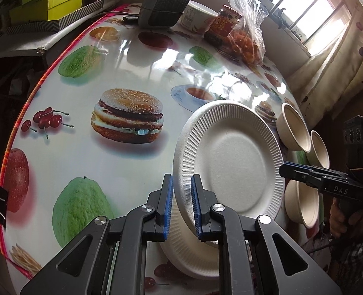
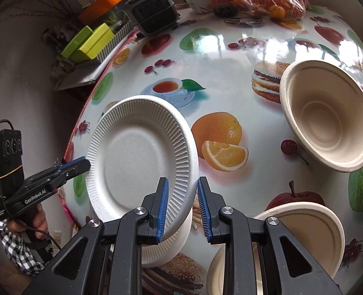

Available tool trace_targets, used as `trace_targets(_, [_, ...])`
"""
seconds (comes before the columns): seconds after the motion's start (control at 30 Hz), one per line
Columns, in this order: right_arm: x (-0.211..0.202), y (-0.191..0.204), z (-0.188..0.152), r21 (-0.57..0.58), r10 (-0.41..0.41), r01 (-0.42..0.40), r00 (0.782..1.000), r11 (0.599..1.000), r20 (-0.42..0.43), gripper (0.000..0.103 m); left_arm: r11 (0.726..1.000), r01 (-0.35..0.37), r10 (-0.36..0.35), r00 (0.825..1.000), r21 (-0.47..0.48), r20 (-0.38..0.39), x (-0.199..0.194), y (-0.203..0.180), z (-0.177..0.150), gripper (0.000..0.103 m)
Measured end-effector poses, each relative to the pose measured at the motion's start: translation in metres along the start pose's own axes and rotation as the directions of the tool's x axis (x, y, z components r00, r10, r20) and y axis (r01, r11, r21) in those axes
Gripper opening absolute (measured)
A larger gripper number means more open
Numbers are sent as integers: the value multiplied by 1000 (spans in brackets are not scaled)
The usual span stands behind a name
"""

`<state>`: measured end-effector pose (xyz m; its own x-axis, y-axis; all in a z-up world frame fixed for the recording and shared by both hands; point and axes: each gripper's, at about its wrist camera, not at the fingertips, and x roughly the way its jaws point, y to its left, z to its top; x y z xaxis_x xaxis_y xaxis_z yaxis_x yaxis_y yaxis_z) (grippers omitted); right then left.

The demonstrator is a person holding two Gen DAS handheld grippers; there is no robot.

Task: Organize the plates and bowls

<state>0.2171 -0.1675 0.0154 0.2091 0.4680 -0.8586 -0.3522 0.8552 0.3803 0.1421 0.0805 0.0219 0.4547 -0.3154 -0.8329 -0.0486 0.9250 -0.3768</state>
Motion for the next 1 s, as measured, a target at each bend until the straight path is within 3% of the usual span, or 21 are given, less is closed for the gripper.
trace_targets(1.0, [8,12,-36,-18,0,-1,999,1000,-39,24,1000,-16,16,999,-5,-44,2,8,-31,16])
